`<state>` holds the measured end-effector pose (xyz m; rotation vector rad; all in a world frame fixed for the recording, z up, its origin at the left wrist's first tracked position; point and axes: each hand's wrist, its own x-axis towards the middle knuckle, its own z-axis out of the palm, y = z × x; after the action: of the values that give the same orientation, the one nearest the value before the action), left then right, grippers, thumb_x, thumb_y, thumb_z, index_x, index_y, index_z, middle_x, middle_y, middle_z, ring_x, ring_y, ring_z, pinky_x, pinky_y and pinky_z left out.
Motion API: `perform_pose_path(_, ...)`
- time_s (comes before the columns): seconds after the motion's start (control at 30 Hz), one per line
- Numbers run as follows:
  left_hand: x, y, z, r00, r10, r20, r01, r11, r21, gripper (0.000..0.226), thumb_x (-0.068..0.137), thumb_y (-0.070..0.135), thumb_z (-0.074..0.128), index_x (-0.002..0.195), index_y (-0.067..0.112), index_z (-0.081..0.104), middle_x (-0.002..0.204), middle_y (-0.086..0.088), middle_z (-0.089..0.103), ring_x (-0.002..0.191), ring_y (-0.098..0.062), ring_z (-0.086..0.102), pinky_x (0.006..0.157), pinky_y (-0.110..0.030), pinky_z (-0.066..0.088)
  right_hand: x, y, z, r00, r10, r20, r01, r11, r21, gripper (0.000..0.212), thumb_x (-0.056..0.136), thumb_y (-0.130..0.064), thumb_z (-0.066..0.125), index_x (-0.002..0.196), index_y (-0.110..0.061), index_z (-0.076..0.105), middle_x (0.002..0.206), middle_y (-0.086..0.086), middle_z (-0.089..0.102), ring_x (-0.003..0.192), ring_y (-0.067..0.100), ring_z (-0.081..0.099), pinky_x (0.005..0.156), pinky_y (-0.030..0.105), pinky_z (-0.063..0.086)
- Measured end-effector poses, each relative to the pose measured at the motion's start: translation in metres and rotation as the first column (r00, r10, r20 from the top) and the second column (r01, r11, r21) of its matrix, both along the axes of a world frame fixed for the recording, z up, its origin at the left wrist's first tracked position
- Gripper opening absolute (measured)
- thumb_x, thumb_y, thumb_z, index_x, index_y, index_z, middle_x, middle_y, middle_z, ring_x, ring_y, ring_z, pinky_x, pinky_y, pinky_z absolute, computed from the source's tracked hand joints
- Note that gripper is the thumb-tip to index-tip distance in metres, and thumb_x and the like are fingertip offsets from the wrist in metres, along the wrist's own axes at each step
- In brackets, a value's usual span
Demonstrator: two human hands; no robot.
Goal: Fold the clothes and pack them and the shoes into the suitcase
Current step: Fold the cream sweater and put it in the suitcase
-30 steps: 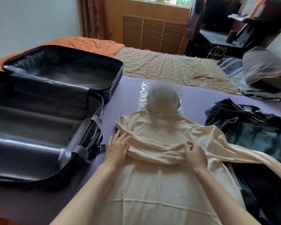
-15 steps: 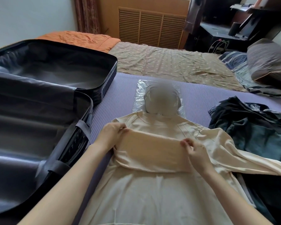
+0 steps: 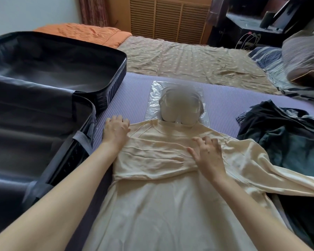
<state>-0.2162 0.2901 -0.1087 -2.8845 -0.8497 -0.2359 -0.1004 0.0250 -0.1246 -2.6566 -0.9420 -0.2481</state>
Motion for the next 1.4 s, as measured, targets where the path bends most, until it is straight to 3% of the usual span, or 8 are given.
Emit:
perform_pose_path(0.23,-0.049,-0.09,-0.021,0.94,-0.072,0.334,0.159,0.957,-0.241,0.037,0.092,0.02,0.053,0.123,0.001,0.057,0.141,-0.027,0.04,0.133,-0.041,0.037,0.109,-0.048,0.025,-0.046,-0.017,-0.017,0.942,0.281,-0.185,-0.291,0.957,-0.026,0.083,0.081,-0.073,0.01,0.144,-0.028,0.037,0.153,-0.01,0.028,0.142,0.004,0.019,0.109,0.017,0.001)
perform_pose_path(0.37,-0.066,-0.109,-0.035,0.998,-0.057,0.036,0.067,0.929,-0.364,0.1,0.068,0.063,-0.021,0.15,0.012,0.004,0.156,-0.016,-0.007,0.145,-0.029,-0.006,0.115,-0.035,-0.009,-0.054,-0.024,-0.017,0.928,0.266,-0.263,-0.31,0.94,-0.145,0.107,0.064,-0.081,-0.026,0.15,-0.034,0.017,0.157,-0.013,0.007,0.146,0.006,-0.001,0.113,0.022,-0.013)
perform_pose_path(0.47,-0.077,-0.087,-0.036,1.0,0.014,-0.023,-0.021,0.936,-0.352,0.13,0.044,0.074,-0.045,0.15,0.013,-0.001,0.157,-0.013,-0.007,0.145,-0.024,-0.01,0.113,-0.033,-0.017,-0.063,-0.02,-0.012,0.921,0.291,-0.257,-0.337,0.929,-0.156,0.108,0.063,-0.08,-0.028,0.149,-0.035,0.02,0.157,-0.011,0.01,0.146,0.009,0.003,0.11,0.021,-0.017)
perform_pose_path(0.7,-0.077,-0.079,-0.025,0.991,0.07,0.113,-0.037,0.963,-0.269,0.063,0.096,0.043,0.04,0.146,0.006,0.028,0.154,-0.021,0.012,0.145,-0.033,0.008,0.114,-0.052,0.004,-0.075,-0.008,-0.01,0.944,0.273,-0.186,-0.299,0.946,-0.126,0.091,0.085,-0.07,-0.012,0.137,-0.028,0.049,0.146,0.0,0.044,0.137,0.02,0.038,0.11,0.023,-0.01)
perform_pose_path(1.03,-0.045,-0.051,-0.035,0.994,0.104,-0.036,-0.11,0.912,-0.395,0.091,0.081,0.079,0.01,0.151,0.021,-0.001,0.157,-0.012,-0.013,0.144,-0.023,-0.017,0.114,-0.037,-0.012,-0.068,-0.001,-0.018,0.967,0.129,-0.219,-0.181,0.954,-0.238,0.122,0.05,-0.071,-0.044,0.152,-0.028,0.005,0.16,-0.008,0.004,0.146,0.007,-0.004,0.106,0.029,-0.024)
perform_pose_path(1.2,-0.048,-0.055,-0.037,0.993,0.107,-0.056,-0.12,0.935,-0.333,0.118,0.05,0.086,-0.022,0.149,0.023,-0.009,0.156,-0.011,-0.017,0.143,-0.023,-0.021,0.107,-0.033,-0.022,-0.069,-0.002,-0.017,0.95,0.147,-0.276,-0.22,0.941,-0.257,0.09,0.075,-0.072,-0.017,0.151,-0.027,-0.003,0.16,-0.008,-0.006,0.144,0.006,-0.014,0.105,0.028,-0.028)
perform_pose_path(1.33,-0.046,-0.06,-0.033,0.994,0.107,-0.006,-0.104,0.958,-0.268,0.088,0.087,0.071,0.015,0.151,0.011,0.009,0.156,-0.02,-0.008,0.144,-0.029,-0.011,0.113,-0.041,-0.015,-0.067,0.005,-0.003,0.941,0.108,-0.322,-0.211,0.928,-0.306,0.062,0.1,-0.051,0.017,0.152,-0.022,0.001,0.16,-0.002,-0.006,0.146,0.01,-0.011,0.113,0.039,-0.021)
perform_pose_path(1.4,-0.045,-0.067,-0.031,0.999,0.027,0.044,-0.015,0.968,-0.25,0.094,0.085,0.071,-0.001,0.147,0.006,0.026,0.155,-0.021,0.007,0.145,-0.031,0.003,0.113,-0.036,-0.015,-0.067,0.006,-0.002,0.939,0.115,-0.325,-0.221,0.924,-0.312,0.063,0.1,-0.051,0.019,0.152,-0.022,0.0,0.16,-0.002,-0.007,0.145,0.009,-0.012,0.113,0.04,-0.021)
